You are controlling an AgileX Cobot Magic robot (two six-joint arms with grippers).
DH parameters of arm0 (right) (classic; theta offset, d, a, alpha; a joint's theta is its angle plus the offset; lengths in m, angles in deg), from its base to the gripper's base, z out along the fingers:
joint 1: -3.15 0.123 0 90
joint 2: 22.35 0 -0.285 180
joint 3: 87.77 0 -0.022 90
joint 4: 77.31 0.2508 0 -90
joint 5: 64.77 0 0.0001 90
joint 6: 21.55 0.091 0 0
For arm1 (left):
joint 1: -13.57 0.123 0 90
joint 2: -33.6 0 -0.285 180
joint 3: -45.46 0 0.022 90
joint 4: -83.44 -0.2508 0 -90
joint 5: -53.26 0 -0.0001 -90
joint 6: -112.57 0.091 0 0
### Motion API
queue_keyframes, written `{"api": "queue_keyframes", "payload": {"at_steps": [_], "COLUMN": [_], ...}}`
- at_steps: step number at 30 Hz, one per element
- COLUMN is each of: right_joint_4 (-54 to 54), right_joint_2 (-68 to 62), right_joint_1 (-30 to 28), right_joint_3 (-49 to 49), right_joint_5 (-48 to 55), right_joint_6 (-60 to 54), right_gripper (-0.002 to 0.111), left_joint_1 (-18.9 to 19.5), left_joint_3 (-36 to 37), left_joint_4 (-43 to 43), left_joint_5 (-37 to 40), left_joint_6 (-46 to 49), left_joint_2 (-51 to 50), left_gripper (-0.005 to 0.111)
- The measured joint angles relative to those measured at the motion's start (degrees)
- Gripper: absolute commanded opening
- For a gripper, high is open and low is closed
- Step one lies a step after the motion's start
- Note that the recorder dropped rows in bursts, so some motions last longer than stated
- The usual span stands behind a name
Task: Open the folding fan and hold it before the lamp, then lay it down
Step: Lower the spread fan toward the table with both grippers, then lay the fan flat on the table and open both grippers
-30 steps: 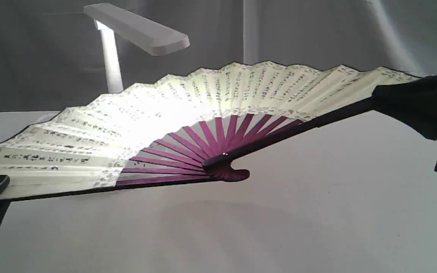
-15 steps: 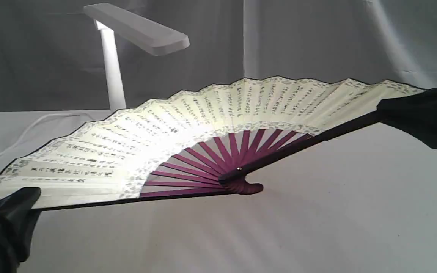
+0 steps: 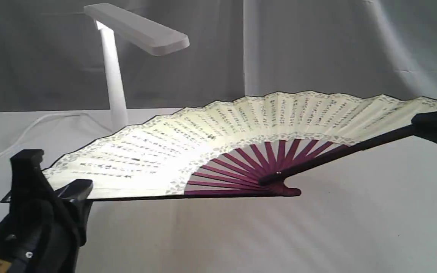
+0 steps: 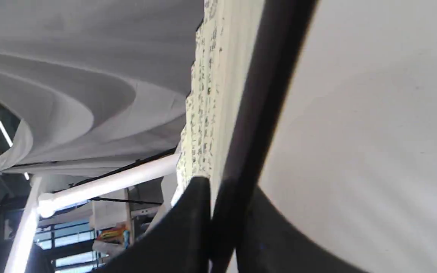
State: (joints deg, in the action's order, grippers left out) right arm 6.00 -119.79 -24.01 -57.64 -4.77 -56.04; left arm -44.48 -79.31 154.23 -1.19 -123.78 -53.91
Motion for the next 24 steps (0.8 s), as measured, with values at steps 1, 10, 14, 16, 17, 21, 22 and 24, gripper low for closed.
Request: {"api": "queue_keyframes", "payload": {"at_steps": [1, 10, 14, 16, 17, 21, 22, 24], "right_joint_4": [-0.8, -4.5, -6.5, -7.1, -7.6, -8.6, -8.8, -8.9], "right_joint_2": [0.0, 0.0, -0.1, -0.5, -0.9, -3.6, -4.4, -5.9], "right_joint_1": [-0.3, -2.9, -3.1, -3.1, -3.1, -3.1, -3.1, -3.1], "right_joint_3": [0.0, 0.0, 0.0, 0.0, 0.0, 0.0, 0.0, 0.0], "right_joint_5": [-0.8, -5.0, -7.9, -8.7, -9.2, -10.1, -10.4, -10.9], "right_joint_6": [0.6, 2.9, 3.3, 3.6, 3.7, 3.8, 3.8, 3.8], "right_gripper": [0.0, 0.0, 0.0, 0.0, 0.0, 0.0, 0.0, 0.0], "left_joint_1": [0.0, 0.0, 0.0, 0.0, 0.0, 0.0, 0.0, 0.0], "left_joint_3": [-0.7, -6.3, -7.9, -8.9, -9.1, -9.7, -9.8, -10.2], "left_joint_4": [0.0, -0.4, -1.1, -1.1, -1.2, -1.7, -1.8, -2.0], "left_joint_5": [0.0, 0.0, 0.0, 0.0, 0.0, 0.0, 0.0, 0.0], "left_joint_6": [0.0, -0.5, -0.9, -1.2, -1.2, -3.1, -3.6, -4.2], "left_joint_2": [-1.2, -10.3, -13.6, -15.5, -16.3, -19.6, -20.4, -21.9], "left_gripper": [0.0, 0.0, 0.0, 0.0, 0.0, 0.0, 0.0, 0.0]}}
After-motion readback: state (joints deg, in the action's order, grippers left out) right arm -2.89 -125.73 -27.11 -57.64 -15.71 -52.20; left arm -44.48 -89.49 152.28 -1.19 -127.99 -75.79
